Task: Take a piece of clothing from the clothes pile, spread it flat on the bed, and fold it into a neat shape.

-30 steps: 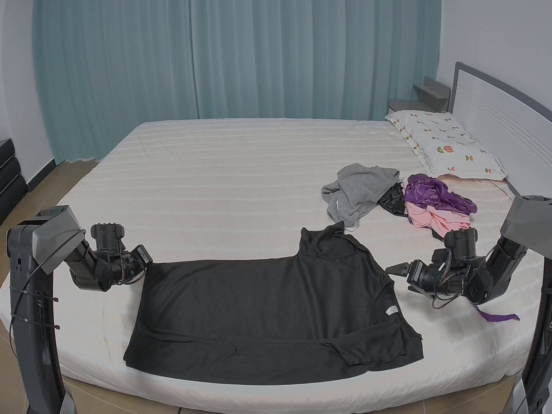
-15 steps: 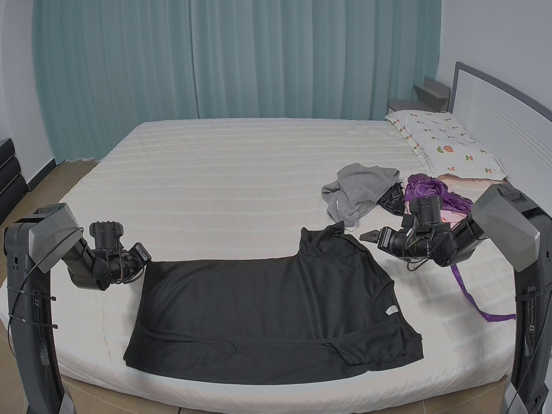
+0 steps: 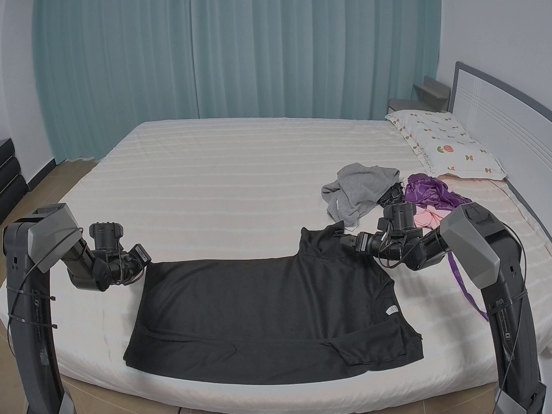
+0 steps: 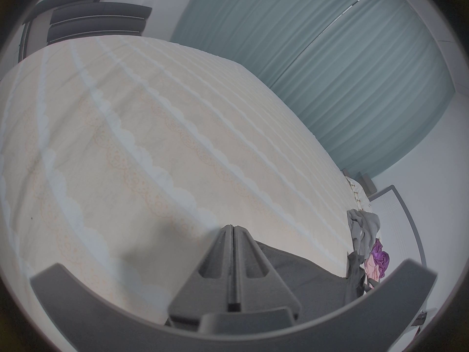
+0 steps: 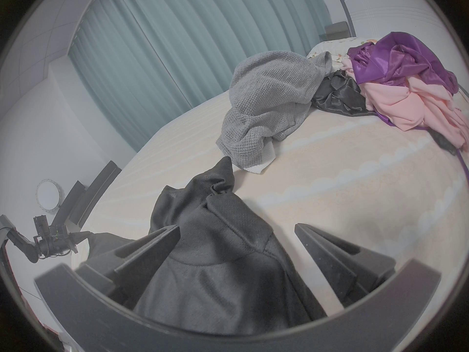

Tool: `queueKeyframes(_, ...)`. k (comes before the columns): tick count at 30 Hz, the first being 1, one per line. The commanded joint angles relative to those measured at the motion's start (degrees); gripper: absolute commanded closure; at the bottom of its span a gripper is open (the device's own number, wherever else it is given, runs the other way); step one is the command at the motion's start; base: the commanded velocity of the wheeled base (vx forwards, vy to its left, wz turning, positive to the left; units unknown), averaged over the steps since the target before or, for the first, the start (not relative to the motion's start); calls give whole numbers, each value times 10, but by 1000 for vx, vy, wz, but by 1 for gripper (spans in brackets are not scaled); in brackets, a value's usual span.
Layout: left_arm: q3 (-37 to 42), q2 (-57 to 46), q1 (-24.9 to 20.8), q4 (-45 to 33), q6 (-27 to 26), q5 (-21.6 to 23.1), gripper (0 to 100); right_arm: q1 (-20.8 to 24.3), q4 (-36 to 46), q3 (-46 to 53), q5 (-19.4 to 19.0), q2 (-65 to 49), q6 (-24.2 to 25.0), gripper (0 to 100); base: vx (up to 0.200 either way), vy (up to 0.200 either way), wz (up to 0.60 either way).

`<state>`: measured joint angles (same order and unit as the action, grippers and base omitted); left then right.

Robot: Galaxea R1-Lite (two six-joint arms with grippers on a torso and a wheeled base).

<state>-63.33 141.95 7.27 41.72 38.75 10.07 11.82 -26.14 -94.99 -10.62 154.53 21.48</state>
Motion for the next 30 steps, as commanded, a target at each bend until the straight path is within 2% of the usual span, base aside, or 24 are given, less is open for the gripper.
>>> queueKeyframes(1,0,-2,0,0,0,0,100,0,-4,-23,1,31,1,0,0,0,0)
queueKeyframes(7,0,-2,0,0,0,1,100,0,-5,-44,1,44,4,0,0,0,0)
queueKeyframes(8,0,-2,0,0,0,1,100,0,-5,-44,1,44,5,100,0,0,0)
queueKeyframes(22,1,-10,0,0,6,0,100,-4,-20,10,0,-5,13,100,0,0,0)
queueKeyframes(25,7,-23,0,-1,13,0,100,-4,-30,44,-1,-31,31,100,0,0,0)
queueKeyframes(30,18,-47,1,0,15,-2,100,-5,-96,87,-4,-58,64,100,0,0,0)
